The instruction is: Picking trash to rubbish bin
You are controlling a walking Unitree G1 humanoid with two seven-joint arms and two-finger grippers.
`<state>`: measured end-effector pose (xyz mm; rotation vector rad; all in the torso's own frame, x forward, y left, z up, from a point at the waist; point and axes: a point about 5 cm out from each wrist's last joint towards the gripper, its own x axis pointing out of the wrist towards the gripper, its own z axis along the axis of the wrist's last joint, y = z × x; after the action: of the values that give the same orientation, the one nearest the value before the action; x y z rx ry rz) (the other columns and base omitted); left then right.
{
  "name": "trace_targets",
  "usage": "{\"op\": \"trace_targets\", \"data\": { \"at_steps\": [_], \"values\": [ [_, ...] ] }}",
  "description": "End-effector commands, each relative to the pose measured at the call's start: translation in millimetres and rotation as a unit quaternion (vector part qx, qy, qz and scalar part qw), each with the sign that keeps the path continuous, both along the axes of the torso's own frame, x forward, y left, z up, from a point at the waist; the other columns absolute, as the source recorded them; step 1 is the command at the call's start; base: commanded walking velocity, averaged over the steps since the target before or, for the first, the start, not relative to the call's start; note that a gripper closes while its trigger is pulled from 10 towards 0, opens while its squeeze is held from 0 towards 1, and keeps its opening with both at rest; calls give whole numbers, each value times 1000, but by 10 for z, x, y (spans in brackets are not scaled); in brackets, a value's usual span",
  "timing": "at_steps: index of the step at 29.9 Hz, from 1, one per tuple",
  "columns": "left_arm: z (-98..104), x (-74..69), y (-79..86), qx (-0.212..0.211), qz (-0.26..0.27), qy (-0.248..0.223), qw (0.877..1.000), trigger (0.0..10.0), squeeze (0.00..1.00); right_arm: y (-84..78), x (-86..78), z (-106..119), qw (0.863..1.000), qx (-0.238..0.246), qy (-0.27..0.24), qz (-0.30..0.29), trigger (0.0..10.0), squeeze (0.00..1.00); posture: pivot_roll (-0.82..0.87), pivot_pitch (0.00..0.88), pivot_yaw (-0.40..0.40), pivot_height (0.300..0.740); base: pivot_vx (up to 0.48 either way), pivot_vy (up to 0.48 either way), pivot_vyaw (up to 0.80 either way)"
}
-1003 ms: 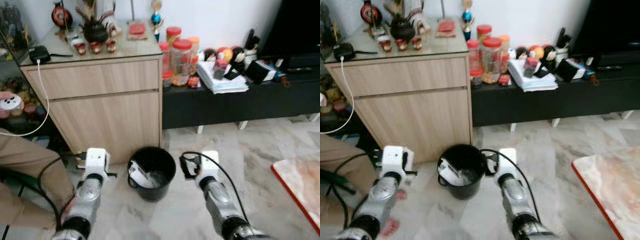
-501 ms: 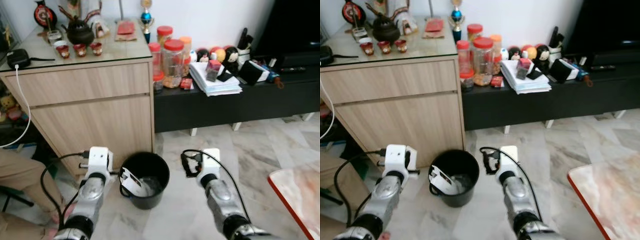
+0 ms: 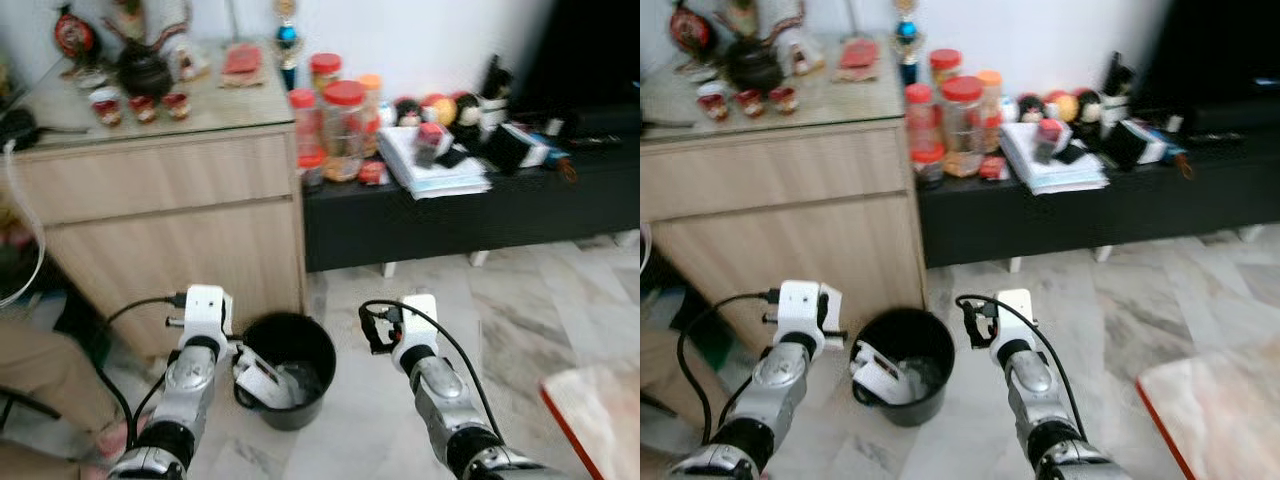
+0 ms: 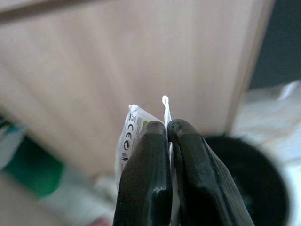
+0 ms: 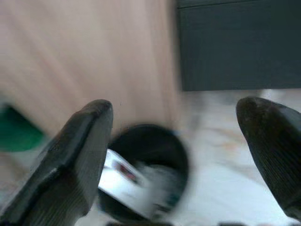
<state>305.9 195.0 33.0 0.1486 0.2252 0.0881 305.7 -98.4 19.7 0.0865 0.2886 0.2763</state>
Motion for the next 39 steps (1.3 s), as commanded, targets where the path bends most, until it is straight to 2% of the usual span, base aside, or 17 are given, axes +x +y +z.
{"op": "trace_targets", "data": {
  "at_steps": [1,7,13,39],
  "values": [
    [52,49,-66,4,-14,-10,1000,10000,0,-92,17,10,1000,-11,-5,-8,10000,0,71,54,33,740,345,0,0],
    [54,59,-86,3,-17,-10,1000,10000,0,-77,14,11,1000,-22,-8,2,10000,0,64,46,36,740,342,0,0],
    [59,67,-108,3,-21,-10,1000,10000,0,-44,5,9,1000,-23,-10,8,10000,0,63,42,37,740,341,0,800],
    [35,66,-173,-1,-43,-3,999,10000,0,-37,-9,-6,1000,-10,-5,4,10000,0,61,29,37,740,341,0,92]
  ]
}}
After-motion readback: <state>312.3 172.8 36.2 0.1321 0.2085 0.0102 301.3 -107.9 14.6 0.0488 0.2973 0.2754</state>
